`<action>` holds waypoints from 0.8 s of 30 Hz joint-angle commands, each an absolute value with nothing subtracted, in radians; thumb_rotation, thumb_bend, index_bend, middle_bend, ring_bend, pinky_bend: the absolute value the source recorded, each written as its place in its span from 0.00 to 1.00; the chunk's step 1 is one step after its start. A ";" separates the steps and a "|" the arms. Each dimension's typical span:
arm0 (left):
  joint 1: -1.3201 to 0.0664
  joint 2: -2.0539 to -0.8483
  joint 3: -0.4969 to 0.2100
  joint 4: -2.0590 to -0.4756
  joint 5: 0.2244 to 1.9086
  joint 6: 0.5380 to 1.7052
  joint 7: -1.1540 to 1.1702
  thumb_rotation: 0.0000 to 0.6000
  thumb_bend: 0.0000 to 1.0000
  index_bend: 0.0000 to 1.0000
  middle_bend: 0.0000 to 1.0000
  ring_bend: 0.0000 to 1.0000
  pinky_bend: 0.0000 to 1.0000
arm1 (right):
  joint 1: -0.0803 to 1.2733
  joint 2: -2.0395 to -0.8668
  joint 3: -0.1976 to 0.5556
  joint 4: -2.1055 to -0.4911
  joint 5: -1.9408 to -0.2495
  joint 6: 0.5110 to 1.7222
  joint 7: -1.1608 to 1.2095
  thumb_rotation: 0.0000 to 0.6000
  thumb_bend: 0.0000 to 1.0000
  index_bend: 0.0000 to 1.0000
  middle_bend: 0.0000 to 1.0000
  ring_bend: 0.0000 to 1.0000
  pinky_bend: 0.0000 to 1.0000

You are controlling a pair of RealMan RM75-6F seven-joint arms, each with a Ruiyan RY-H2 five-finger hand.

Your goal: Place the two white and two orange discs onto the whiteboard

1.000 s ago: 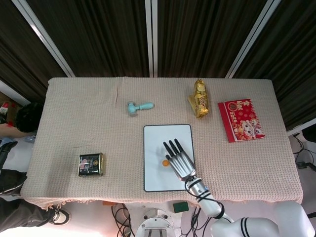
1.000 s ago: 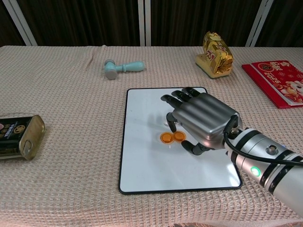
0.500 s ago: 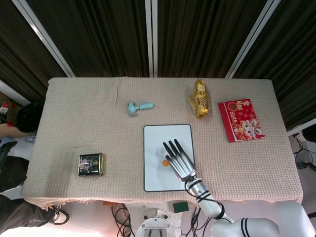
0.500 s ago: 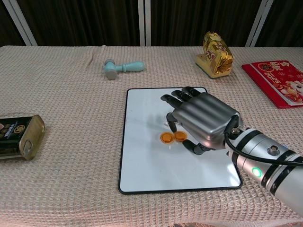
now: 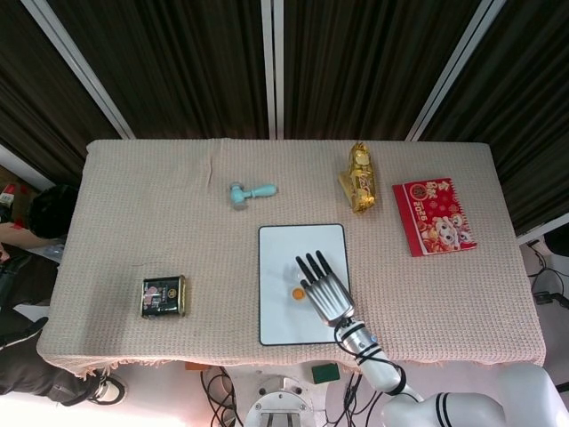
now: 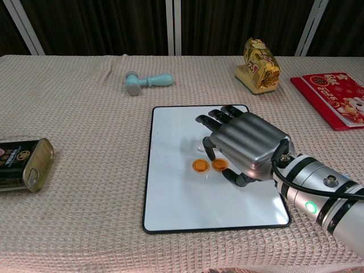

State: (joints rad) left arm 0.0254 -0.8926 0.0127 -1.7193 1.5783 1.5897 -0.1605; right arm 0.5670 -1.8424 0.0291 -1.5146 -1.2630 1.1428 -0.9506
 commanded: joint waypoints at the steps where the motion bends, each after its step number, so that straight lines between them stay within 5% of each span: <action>1: 0.025 -0.892 0.013 -1.719 1.577 1.588 -0.161 1.00 0.10 0.12 0.14 0.00 0.12 | 0.567 -1.842 0.029 -1.514 -1.263 1.143 -0.951 1.00 0.38 0.51 0.00 0.00 0.00; 24: 0.025 -0.891 0.013 -1.722 1.579 1.586 -0.159 1.00 0.10 0.12 0.14 0.00 0.12 | 0.564 -1.813 0.023 -1.557 -1.256 1.145 -0.965 1.00 0.36 0.39 0.00 0.00 0.00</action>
State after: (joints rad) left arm 0.0246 -0.8910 0.0134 -1.7218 1.5786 1.5864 -0.1585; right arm 0.5643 -1.8126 0.0230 -1.5577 -1.2553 1.1452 -0.9651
